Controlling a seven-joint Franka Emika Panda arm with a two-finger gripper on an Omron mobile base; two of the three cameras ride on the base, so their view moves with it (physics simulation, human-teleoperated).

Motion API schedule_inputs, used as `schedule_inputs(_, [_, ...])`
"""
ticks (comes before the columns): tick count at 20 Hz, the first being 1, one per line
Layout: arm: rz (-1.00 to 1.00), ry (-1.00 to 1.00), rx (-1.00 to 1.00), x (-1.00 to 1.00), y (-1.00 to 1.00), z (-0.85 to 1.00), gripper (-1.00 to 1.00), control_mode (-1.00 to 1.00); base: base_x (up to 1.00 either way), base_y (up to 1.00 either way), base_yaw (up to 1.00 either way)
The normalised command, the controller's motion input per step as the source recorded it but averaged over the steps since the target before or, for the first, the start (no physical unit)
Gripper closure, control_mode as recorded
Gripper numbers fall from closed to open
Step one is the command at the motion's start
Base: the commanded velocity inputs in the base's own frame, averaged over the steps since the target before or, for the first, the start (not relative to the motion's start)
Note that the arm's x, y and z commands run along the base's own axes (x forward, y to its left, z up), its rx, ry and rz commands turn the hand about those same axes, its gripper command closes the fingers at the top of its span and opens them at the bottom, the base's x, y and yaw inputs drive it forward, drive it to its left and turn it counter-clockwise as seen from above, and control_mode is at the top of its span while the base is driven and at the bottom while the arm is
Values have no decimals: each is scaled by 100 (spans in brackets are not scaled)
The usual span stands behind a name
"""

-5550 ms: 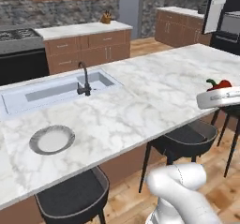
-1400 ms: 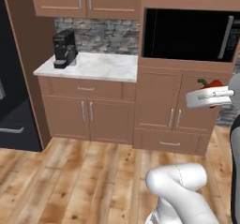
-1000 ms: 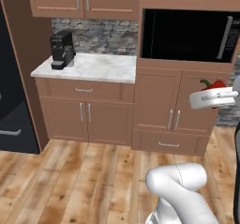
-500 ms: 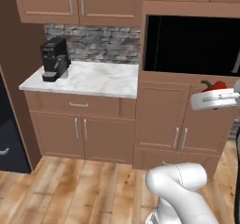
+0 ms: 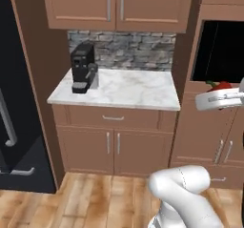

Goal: Transport the steak and bell pepper to the fridge. Place the steak on the rack containing meat and place the bell pepper on the rack containing the vegetable, ensuring meats and vegetables are on different racks.

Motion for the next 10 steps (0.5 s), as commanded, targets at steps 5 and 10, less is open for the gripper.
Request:
schedule_inputs(5, [0,0,0,0,0,0,100,100,-7,91,-58])
schedule_inputs(10, [0,0,0,0,0,0,100,100,-3,65,-78])
